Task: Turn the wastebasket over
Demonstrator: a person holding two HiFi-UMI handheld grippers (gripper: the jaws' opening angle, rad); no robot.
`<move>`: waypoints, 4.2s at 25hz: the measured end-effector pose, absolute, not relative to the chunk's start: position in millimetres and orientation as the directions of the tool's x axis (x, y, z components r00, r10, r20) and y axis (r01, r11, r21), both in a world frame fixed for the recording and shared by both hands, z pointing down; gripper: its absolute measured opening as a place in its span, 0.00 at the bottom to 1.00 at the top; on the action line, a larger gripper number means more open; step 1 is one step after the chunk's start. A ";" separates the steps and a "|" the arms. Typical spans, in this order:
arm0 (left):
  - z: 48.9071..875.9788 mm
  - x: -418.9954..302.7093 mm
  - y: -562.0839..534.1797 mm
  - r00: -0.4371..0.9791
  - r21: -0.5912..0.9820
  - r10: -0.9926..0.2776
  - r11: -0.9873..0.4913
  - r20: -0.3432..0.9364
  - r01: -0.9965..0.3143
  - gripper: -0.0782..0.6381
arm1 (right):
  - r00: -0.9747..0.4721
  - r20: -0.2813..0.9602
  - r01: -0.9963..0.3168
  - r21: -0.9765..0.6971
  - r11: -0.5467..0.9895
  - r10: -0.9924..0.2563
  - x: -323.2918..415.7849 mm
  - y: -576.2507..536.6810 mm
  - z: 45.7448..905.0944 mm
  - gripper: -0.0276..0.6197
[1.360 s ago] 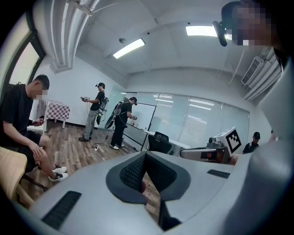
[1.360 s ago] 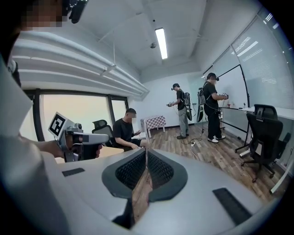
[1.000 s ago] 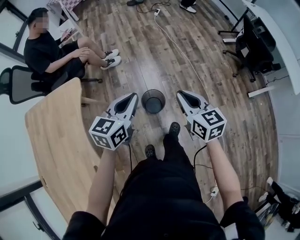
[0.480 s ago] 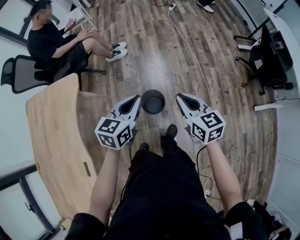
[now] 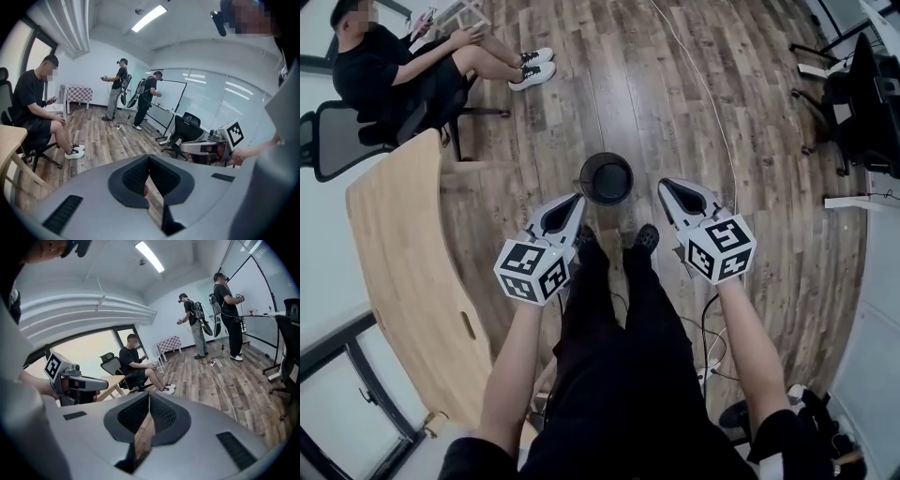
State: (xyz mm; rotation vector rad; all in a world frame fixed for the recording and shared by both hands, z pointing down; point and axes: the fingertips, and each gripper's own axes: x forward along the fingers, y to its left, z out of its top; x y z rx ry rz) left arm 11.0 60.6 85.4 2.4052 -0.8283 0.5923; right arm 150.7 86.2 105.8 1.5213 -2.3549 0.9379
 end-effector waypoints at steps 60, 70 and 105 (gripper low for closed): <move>622.0 3.1 117.9 0.487 0.238 0.035 -0.901 0.873 -0.361 0.30 | -0.404 0.756 -0.911 -0.387 0.146 -0.515 109.3 99.0 491.4 0.09; 686.4 11.3 130.5 0.405 0.208 0.065 -0.924 0.912 -0.321 0.33 | -0.460 0.754 -0.888 -0.407 0.216 -0.470 94.2 99.5 519.1 0.10; 699.6 34.6 144.5 0.358 0.258 0.155 -0.930 0.921 -0.261 0.17 | -0.516 0.732 -0.856 -0.458 0.241 -0.444 97.8 101.0 525.2 0.10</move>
